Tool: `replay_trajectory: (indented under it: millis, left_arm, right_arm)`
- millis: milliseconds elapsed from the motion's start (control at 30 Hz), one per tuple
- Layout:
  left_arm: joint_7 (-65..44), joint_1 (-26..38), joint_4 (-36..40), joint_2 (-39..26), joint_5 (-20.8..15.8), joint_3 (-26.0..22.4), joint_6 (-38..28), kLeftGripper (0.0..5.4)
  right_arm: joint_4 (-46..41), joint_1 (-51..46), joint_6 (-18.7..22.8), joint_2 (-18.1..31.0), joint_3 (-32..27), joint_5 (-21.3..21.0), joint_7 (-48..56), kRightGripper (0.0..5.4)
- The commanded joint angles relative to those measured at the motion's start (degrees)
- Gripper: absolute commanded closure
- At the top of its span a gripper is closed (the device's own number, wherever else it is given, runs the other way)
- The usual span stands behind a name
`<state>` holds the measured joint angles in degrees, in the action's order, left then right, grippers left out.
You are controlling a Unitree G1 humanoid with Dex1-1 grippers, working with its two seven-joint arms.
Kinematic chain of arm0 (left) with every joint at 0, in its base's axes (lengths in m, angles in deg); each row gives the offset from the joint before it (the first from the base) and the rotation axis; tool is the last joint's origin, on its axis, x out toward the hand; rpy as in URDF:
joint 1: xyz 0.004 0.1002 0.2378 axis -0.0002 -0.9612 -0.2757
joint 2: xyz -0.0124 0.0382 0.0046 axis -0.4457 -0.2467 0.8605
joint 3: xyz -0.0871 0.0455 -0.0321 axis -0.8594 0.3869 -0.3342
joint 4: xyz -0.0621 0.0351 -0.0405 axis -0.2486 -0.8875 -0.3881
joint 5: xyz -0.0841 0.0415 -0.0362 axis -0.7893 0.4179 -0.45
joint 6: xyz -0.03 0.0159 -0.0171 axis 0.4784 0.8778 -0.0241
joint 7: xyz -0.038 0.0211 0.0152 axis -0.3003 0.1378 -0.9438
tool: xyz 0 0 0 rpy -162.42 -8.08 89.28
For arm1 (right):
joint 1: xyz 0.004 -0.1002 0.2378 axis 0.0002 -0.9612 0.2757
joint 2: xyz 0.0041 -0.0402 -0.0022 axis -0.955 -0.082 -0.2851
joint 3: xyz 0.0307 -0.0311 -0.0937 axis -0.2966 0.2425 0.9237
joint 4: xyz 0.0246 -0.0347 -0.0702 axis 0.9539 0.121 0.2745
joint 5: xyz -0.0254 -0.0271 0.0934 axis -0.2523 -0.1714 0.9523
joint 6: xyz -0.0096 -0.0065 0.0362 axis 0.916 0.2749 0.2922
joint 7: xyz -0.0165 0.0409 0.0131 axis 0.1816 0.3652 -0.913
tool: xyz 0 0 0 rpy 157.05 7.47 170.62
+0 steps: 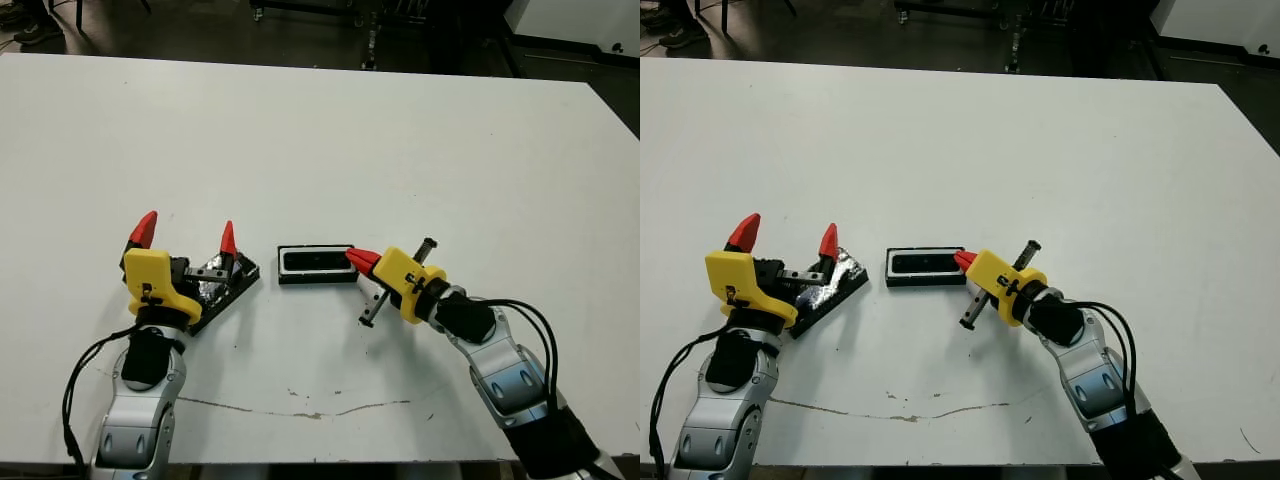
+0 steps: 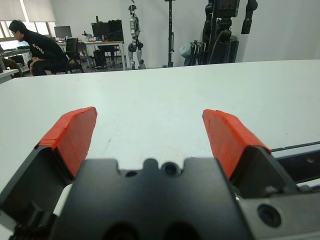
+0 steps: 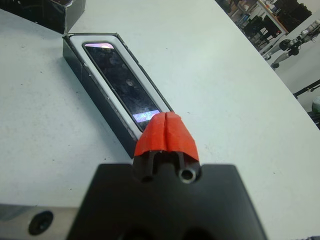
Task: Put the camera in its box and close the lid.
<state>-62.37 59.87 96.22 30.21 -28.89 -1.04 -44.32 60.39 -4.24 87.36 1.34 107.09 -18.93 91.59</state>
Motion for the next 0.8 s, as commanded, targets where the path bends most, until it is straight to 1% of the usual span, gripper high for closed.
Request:
replay_trajectory:
  millis: [33, 100, 167, 267, 367, 400, 467, 567, 633, 700, 800]
  left_arm:
    - [0.4, -0.6, -0.4, -0.1, 0.7, 0.0, 0.1, 0.0]
    - [0.4, -0.6, -0.3, -0.1, 0.7, 0.0, 0.2, 0.0]
    - [0.2, -0.6, -0.4, -0.1, 0.6, -0.1, 0.0, 0.0]
    - [0.2, -0.6, -0.5, 0.0, 0.3, -0.1, -0.1, 0.0]
    - [0.1, -0.6, -0.2, 0.1, -0.1, -0.2, 0.2, 0.0]
    - [0.0, -0.6, -0.1, 0.0, -0.1, -0.2, 0.3, 0.0]
    - [-0.2, -0.7, 0.4, -0.5, 0.2, -0.3, 0.3, 0.0]
    - [-1.5, -1.0, 2.2, -3.1, 1.7, -0.4, 1.0, 0.0]
    - [-3.3, -1.2, 3.9, -5.3, 1.7, -0.8, 2.1, 0.0]
    - [-6.0, -1.3, 6.7, -8.3, 1.1, -1.5, 4.5, 0.0]
    - [-10.5, -0.4, 11.7, -13.2, -1.0, -3.3, 10.9, 0.0]
  right_arm:
    - [0.6, -0.7, 1.0, 1.1, -0.1, -0.4, 0.5, 5.38]
    - [0.4, -0.7, 1.5, 1.3, -0.1, -0.4, 0.7, 5.38]
    - [0.4, -0.9, 0.9, 1.3, -0.6, 0.2, 0.7, 5.38]
    - [-0.4, -1.3, 0.6, 0.7, -2.9, 2.9, 0.5, 5.38]
    - [-2.3, -1.6, 0.6, -0.6, -7.9, 9.3, 0.6, 5.38]
    - [-3.3, -1.7, 1.5, -1.6, -9.9, 12.1, 0.2, 5.38]
    - [-4.5, -1.4, 0.7, -3.0, -14.2, 17.6, 0.0, 5.38]
    - [-7.2, -0.3, 2.7, -2.8, -18.9, 22.0, -1.4, 5.38]
    - [-8.6, 0.2, 4.1, -1.8, -20.7, 23.6, -1.6, 5.38]
    - [-10.0, 0.4, 5.1, -1.1, -22.1, 24.0, -2.4, 5.38]
    - [-11.7, 0.3, 6.4, -1.0, -23.6, 24.7, -4.1, 5.38]
